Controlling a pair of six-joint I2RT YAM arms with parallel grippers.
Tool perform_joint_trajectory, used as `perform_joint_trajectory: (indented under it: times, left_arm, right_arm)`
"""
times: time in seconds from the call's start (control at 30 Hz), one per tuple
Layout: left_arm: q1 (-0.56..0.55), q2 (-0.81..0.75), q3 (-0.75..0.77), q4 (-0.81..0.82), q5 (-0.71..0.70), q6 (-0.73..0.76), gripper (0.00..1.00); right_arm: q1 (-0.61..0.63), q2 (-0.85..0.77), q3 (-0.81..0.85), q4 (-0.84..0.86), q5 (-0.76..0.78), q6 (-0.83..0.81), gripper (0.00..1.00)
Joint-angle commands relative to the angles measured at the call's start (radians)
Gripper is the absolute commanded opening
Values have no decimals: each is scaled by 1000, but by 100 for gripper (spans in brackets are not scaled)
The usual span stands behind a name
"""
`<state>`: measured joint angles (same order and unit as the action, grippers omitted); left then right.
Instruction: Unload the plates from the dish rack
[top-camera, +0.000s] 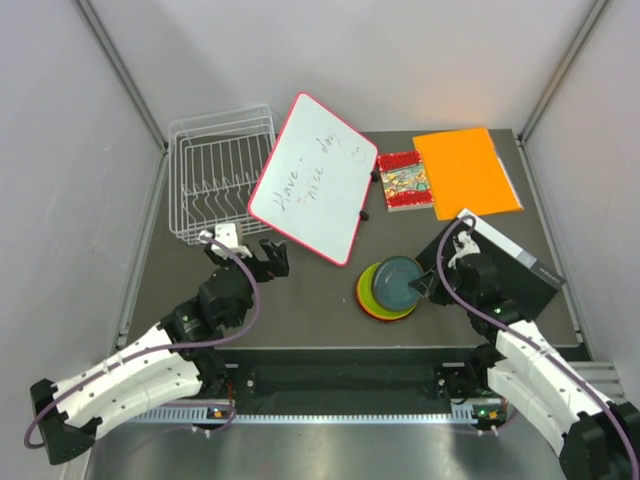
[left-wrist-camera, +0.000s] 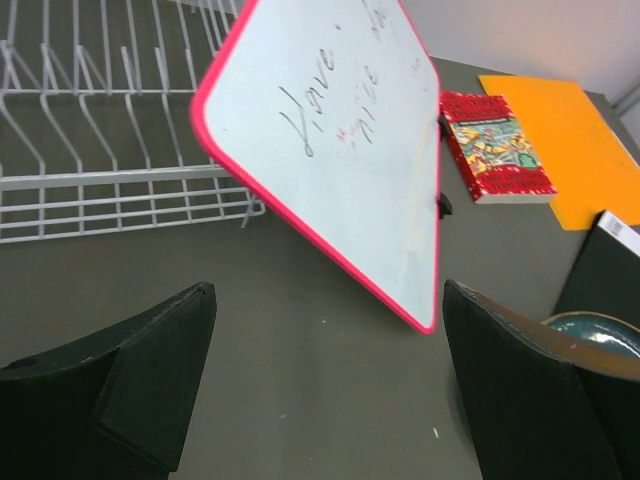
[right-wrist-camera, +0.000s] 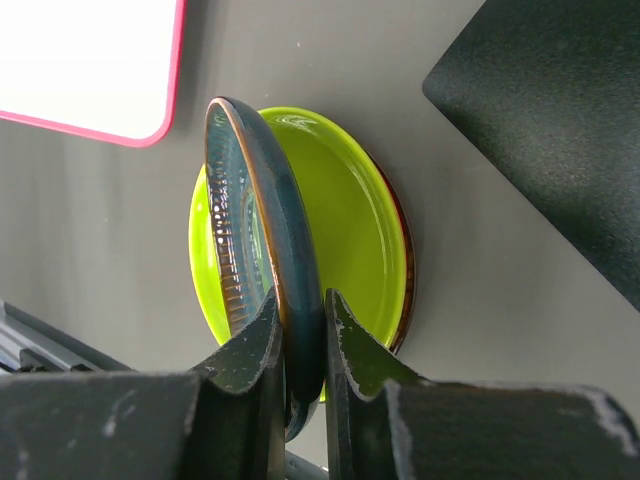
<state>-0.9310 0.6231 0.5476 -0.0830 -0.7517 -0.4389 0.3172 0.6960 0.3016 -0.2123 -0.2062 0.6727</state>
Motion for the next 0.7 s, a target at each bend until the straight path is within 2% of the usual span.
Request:
perform_joint_trajectory:
  times: [0.0, 0.13, 0.17, 0.33, 0.57, 0.67]
  left_arm:
    - [-2, -23, -8, -40, -107, 29, 99]
    - [-2, -20, -17, -31, -113, 20, 99]
    - [-2, -16, -18, -32, -115, 16, 99]
    - [-2, -11, -25, -20, -118, 5, 99]
    - [-2, -13, -25, -15, -126, 9, 99]
    - [-2, -14, -28, -12, -129, 12, 99]
  right_arm:
    - [-10, 37, 1, 165, -51, 5, 0]
    - [-12, 72, 1, 179, -73, 8, 1]
    - [-12, 83, 5, 171, -70, 8, 6]
    - [-12, 96, 57, 68, -39, -16, 18]
    - [-12, 68, 105, -25, -1, -54, 57]
    - [-12, 65, 119, -48, 7, -67, 64]
